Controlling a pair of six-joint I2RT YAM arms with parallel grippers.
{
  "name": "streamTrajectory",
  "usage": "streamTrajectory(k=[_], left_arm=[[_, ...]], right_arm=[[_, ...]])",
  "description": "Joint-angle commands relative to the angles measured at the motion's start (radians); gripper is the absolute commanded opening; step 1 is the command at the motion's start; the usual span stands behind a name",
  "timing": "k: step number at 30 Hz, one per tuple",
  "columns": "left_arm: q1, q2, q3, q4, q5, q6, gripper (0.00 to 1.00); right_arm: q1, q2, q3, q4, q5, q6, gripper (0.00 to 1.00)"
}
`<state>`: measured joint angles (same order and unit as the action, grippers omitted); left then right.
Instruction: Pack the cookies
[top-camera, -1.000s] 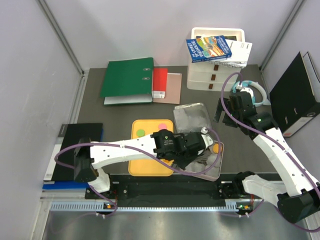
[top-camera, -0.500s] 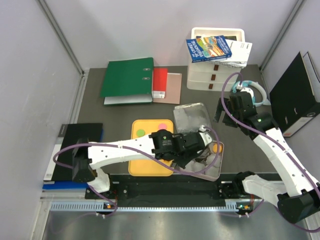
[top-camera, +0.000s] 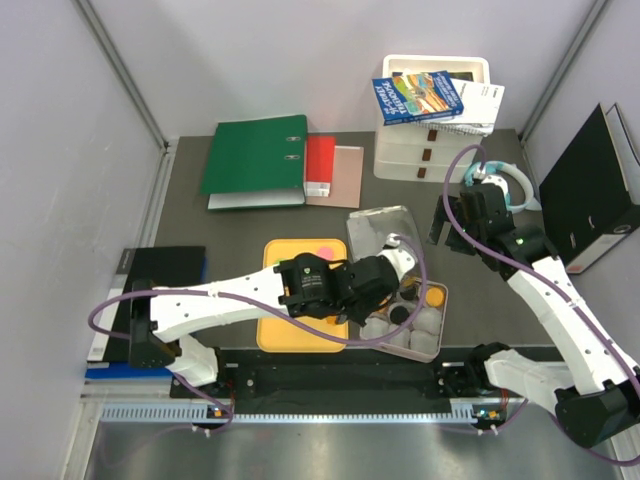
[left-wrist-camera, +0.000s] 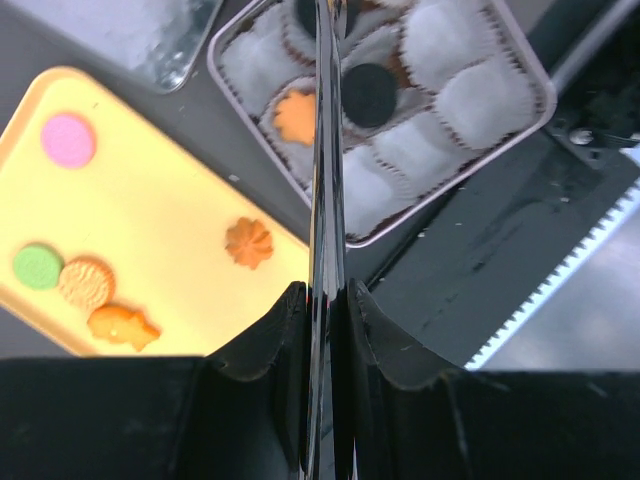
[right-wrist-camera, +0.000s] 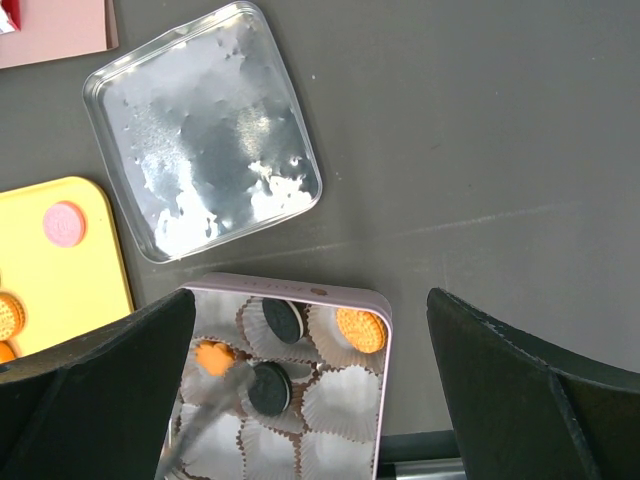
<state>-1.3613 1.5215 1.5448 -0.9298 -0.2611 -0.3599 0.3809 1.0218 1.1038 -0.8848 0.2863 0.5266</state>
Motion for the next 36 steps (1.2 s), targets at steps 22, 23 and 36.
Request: streamTrajectory(k=[22,23,36], left_arm=[[0.921,-0.044,-0.180,-0.011,-0.218,-0.344,0.15],[0.932,-0.008,-0.177,0.000,-0.219,-0.320,0.15],[1.050,0.094,-0.281,-0.009,-0.211,-0.318,0.40]], right_arm=[[-0.008,0.003,-0.035,0.075,-0.081,0.021,0.99],[-0.008,0.004,-0.032,0.075,-0.079,0.021,0.99],[-0.004,-0.009,-0.051,0.083,-0.036,0.006,0.99]])
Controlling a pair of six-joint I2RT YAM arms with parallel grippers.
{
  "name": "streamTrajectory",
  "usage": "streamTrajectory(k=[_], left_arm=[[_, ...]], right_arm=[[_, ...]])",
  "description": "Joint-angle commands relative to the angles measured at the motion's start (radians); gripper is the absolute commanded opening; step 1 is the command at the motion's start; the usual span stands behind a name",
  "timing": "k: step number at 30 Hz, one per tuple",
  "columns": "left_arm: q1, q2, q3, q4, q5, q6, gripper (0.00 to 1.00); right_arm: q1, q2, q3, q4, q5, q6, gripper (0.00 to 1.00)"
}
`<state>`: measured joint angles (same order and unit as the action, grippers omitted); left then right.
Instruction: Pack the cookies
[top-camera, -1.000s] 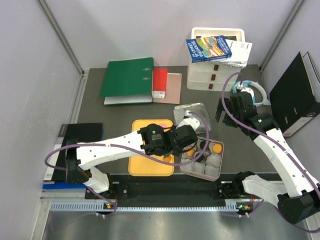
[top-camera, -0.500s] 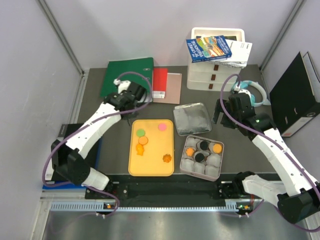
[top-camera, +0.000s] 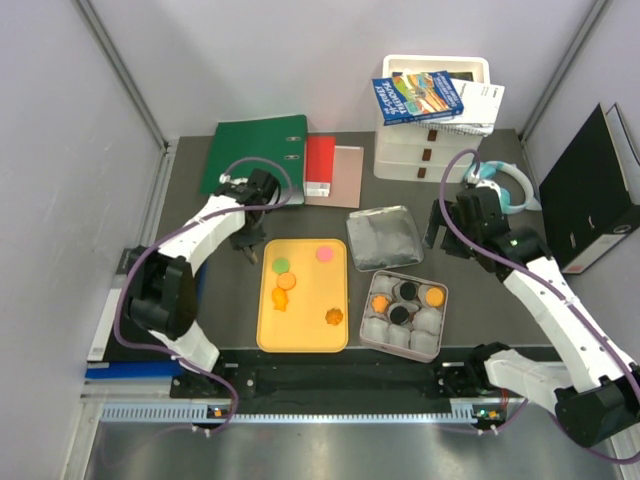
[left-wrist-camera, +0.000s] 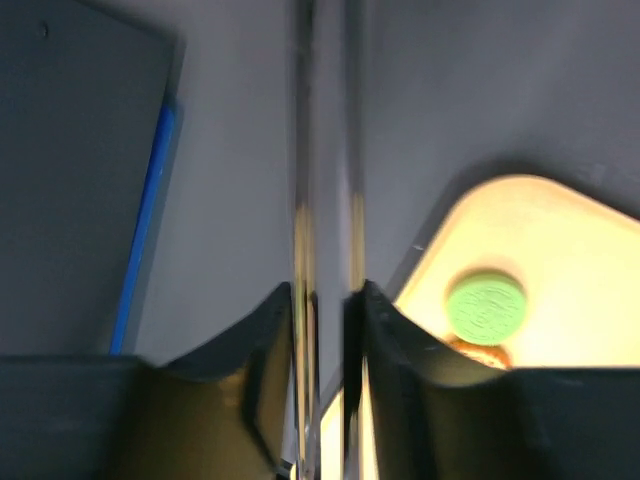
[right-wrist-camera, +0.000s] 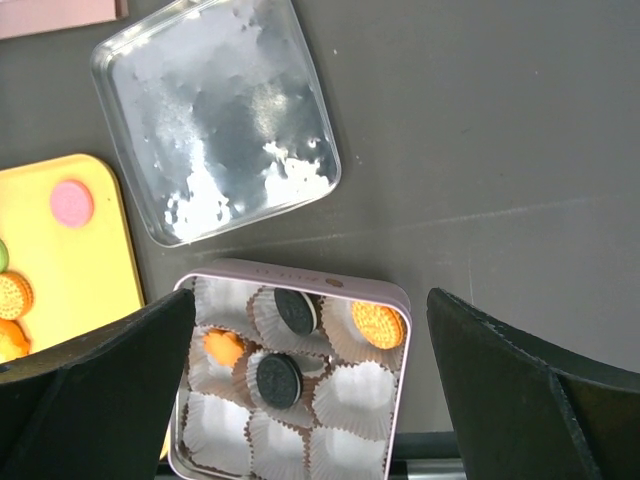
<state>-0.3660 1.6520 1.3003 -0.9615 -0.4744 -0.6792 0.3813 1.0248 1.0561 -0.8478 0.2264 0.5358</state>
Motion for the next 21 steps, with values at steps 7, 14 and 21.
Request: streamTrajectory(k=[7,14,21], left_arm=[[0.119,-0.116,-0.047,0.001,-0.049,0.009,0.68],[0.119,-0.161,-0.026,-0.013,-0.043,0.003,0.98],[0.110,-0.233,-0.030,0.076,0.161,0.001,0.91]], right_arm=[[0.001,0.047,0.028,0.052,0.017,-0.005,0.99],[0.005,0.093,0.062,0.043,0.021,-0.010,0.99],[0.004,0.170,0.094,0.041,0.053,-0.030,0.99]])
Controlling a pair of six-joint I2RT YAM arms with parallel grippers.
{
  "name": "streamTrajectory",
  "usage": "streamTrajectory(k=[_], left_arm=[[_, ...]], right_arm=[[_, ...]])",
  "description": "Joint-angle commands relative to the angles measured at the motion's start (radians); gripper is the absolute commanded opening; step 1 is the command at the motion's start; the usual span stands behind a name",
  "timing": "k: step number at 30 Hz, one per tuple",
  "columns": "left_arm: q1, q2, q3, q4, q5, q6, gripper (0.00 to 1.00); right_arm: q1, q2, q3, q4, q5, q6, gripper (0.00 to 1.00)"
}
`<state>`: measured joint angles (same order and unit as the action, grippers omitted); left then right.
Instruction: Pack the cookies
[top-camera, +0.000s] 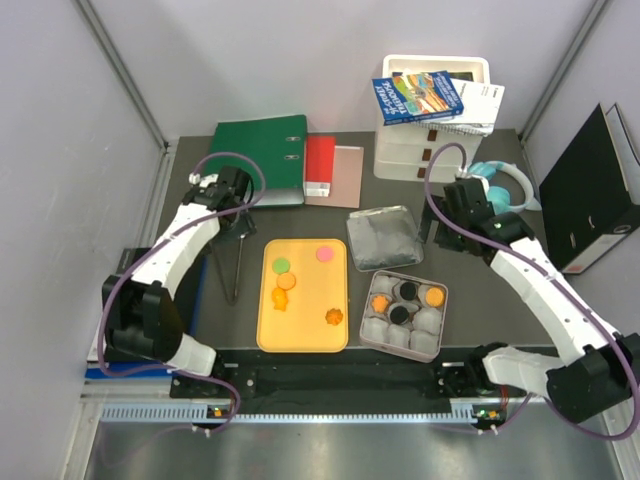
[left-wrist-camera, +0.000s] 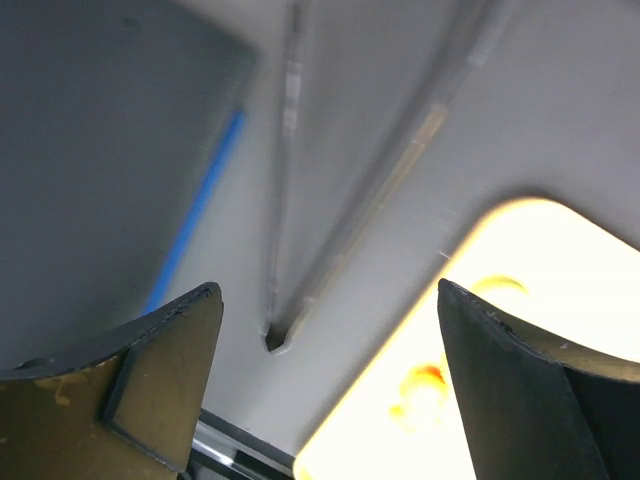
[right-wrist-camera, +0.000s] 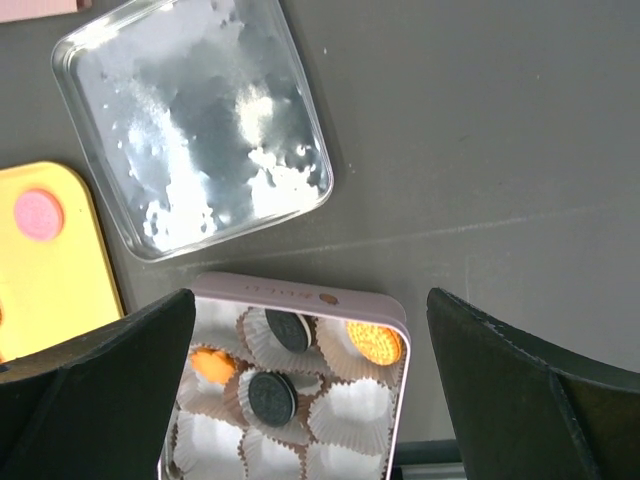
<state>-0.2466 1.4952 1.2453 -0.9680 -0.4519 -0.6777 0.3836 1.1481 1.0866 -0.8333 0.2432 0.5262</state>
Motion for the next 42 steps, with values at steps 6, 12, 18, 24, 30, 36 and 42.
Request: streamTrajectory(k=[6,12,18,24,30,36,42], left_arm=[[-0.065,-0.147,-0.006,0.144,0.231,-0.025,0.99],[-0.137,-0.191,-0.020,0.155,0.279,-0.040,0.99],[-0.194,-0.231,-0.029,0.141,0.275,-0.043,0.99],[-0.212,-0.271,-0.067,0.140,0.291,-0.056,0.99],[-0.226,-0.285,-0.083,0.129,0.292,-0.056,0.98],[-0.229,-0.296,-0.089,0.124,0.289,-0.056,0.97],[-0.233,-0.286,-0.080,0.124,0.297,-0.054,0.96]], right_arm=[[0.000,0.191,0.065,0.082,0.054,-0.022,0.97],[-0.023,0.383,0.084,0.146,0.062,-0.008,0.80],[-0.046,0.554,0.140,0.180,0.050,0.018,0.58],[-0.051,0.651,0.173,0.218,0.041,0.018,0.52],[-0.061,0.743,0.190,0.227,0.027,0.011,0.43],[-0.071,0.775,0.171,0.229,0.007,0.015,0.26],[-0.074,0.805,0.171,0.198,-0.021,0.035,0.00]])
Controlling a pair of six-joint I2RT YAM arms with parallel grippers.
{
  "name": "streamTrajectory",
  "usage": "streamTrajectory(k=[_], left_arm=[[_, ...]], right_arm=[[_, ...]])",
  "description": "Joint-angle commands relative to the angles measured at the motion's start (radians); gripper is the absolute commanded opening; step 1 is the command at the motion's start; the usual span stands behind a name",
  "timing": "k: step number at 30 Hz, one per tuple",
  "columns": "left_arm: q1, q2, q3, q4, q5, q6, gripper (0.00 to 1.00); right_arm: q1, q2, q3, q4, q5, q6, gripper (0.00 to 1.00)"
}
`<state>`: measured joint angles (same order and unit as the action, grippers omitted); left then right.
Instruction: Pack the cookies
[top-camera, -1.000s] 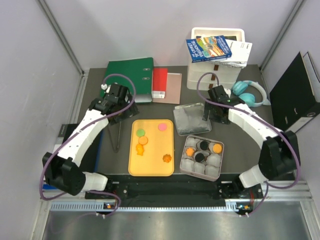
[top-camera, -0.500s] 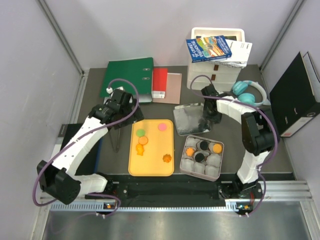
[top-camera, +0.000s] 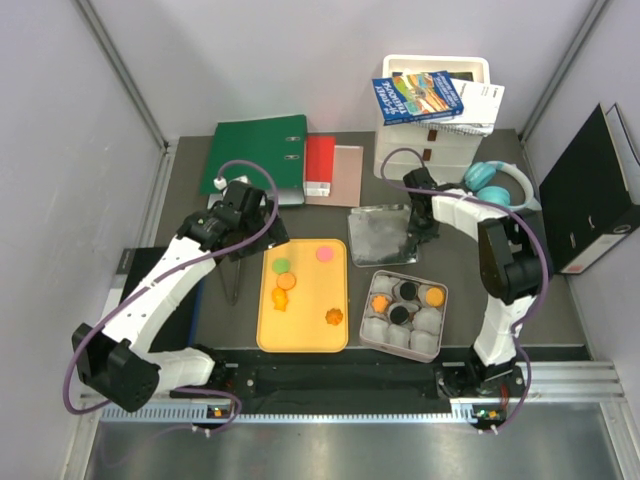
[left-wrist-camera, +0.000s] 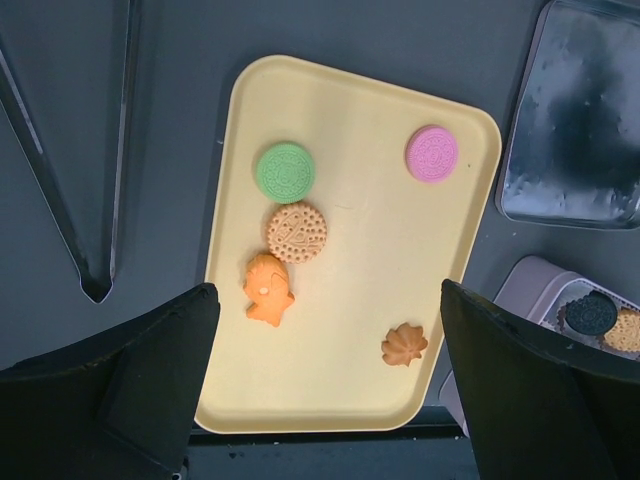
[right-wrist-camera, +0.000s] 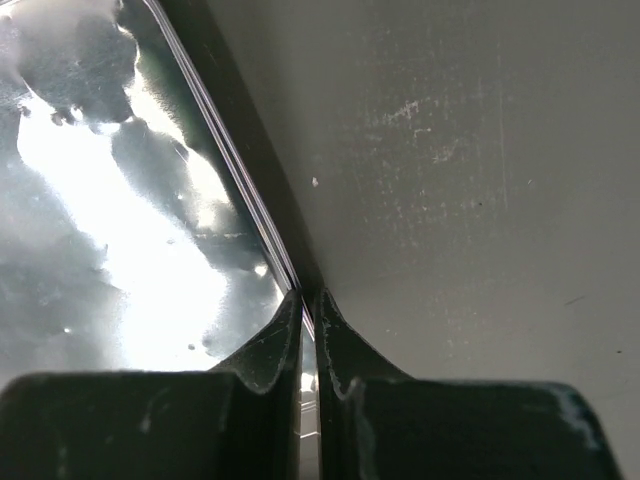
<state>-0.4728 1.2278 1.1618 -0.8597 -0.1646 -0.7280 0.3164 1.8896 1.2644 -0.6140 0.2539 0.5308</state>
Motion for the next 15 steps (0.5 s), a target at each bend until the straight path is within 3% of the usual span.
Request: streamTrajectory(k=[1,15], left_arm=[[-0.009,-0.017,0.006,0.017,0.008,-0.001,0.95],[-0.012,-0.004,0.026,0.050,-0.004,0.019,0.96]], right_arm=[[-0.008,0.060,-0.014,-0.024,-0.034,0.035,0.00],[0.016,-0.247,-0.037,-0.055,-0.080,0.049,0.00]])
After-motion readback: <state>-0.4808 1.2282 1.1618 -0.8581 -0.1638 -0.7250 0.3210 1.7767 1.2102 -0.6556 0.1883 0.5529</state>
